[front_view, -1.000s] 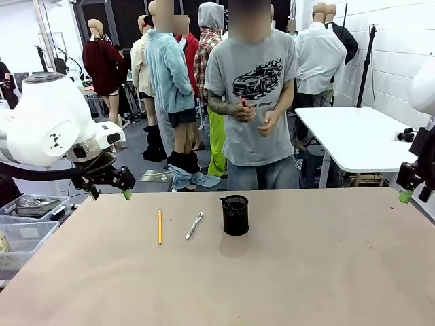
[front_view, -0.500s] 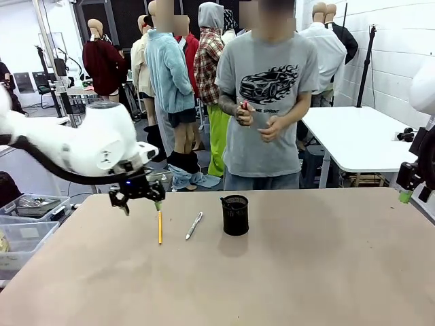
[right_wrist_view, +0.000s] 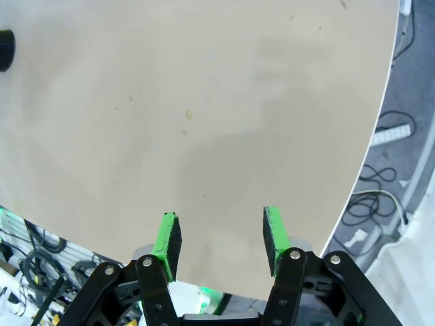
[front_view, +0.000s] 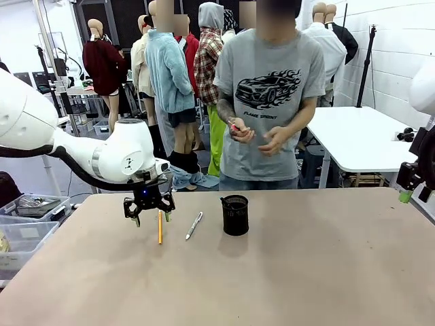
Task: Place the pens into the pen holder.
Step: Pick up a writing instrument from the table and place it into the Pen holder.
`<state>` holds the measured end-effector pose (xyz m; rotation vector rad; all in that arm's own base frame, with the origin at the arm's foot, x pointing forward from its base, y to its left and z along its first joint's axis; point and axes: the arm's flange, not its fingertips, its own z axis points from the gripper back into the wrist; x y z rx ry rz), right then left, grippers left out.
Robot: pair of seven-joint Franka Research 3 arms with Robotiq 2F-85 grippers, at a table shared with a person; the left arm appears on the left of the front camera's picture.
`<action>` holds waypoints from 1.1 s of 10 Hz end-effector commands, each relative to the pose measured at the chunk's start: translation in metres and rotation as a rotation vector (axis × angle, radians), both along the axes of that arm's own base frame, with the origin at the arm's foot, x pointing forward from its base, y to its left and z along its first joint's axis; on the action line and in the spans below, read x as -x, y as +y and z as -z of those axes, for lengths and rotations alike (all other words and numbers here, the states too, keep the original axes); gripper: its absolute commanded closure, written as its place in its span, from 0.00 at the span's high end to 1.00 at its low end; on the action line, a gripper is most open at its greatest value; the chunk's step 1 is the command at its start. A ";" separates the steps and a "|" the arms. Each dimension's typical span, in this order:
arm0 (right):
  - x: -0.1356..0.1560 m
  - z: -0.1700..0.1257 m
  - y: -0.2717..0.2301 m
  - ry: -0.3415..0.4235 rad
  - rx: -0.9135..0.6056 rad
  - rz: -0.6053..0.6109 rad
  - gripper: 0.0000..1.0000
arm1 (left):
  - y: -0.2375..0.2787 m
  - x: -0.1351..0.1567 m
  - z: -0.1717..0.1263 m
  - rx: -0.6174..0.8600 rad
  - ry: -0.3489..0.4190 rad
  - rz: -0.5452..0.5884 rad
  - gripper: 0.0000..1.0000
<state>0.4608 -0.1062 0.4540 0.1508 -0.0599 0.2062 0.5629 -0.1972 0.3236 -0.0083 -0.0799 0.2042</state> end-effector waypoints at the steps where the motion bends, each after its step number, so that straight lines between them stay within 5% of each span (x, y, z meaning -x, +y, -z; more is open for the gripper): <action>1: -0.001 0.000 0.000 -0.003 0.008 0.001 0.62 | -0.005 0.000 -0.001 0.009 0.026 -0.025 1.00; 6: -0.001 0.000 0.000 -0.003 0.008 0.001 0.62 | -0.009 0.000 0.030 -0.013 0.079 -0.018 1.00; 7: -0.001 0.000 0.000 -0.003 0.008 0.001 0.62 | -0.009 -0.002 0.032 -0.011 0.074 -0.013 0.91; 11: -0.001 0.000 0.000 -0.003 0.008 0.001 0.62 | -0.007 -0.002 0.031 -0.001 0.085 -0.019 0.12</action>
